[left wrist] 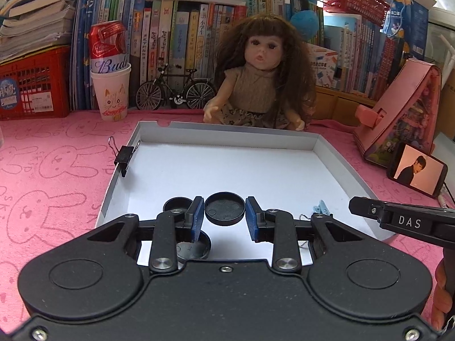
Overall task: Organize rigid objects
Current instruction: 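Carry the lid with the left tool over the tray while the right tool carries the nut, then open the left tool to drop the lid while the right tool releases the nut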
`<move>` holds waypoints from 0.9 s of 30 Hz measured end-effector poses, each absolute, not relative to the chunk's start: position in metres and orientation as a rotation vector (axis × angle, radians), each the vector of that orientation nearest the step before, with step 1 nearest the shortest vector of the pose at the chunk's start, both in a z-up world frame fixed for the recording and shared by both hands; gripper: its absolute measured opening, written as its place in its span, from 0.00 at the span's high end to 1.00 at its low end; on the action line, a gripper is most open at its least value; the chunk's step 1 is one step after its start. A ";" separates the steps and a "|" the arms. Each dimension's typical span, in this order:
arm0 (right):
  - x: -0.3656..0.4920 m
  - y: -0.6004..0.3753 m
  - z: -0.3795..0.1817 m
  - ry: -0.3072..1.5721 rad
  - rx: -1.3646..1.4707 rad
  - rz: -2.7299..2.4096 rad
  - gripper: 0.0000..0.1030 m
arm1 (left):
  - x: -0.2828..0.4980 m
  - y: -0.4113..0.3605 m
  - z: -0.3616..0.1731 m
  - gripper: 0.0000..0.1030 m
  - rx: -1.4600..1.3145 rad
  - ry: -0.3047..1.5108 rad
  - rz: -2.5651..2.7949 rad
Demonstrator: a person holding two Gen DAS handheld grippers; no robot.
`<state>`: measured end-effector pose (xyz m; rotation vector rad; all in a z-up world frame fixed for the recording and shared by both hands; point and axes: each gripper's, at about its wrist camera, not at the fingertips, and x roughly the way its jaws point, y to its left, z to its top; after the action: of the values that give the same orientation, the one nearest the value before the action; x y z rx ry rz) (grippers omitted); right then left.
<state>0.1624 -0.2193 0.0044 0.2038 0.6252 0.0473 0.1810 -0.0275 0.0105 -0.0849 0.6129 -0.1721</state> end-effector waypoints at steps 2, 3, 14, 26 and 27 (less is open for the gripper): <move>0.167 -0.218 0.003 0.631 0.204 0.041 0.77 | 0.183 -0.028 0.007 0.72 -0.083 0.620 -0.168; 0.168 -0.218 0.002 0.632 0.201 0.040 0.77 | 0.184 -0.028 0.006 0.72 -0.082 0.623 -0.168; 0.174 -0.213 -0.006 0.660 0.184 0.038 0.76 | 0.188 -0.034 -0.004 0.71 -0.063 0.653 -0.168; 0.176 -0.212 -0.008 0.668 0.186 0.042 0.76 | 0.189 -0.038 -0.010 0.71 -0.051 0.670 -0.167; 0.176 -0.212 -0.008 0.668 0.186 0.043 0.76 | 0.189 -0.038 -0.010 0.71 -0.050 0.669 -0.167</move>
<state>0.1763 -0.2121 -0.0077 0.1863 0.6681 0.0429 0.1886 -0.0385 -0.0102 -0.0502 0.6694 -0.1675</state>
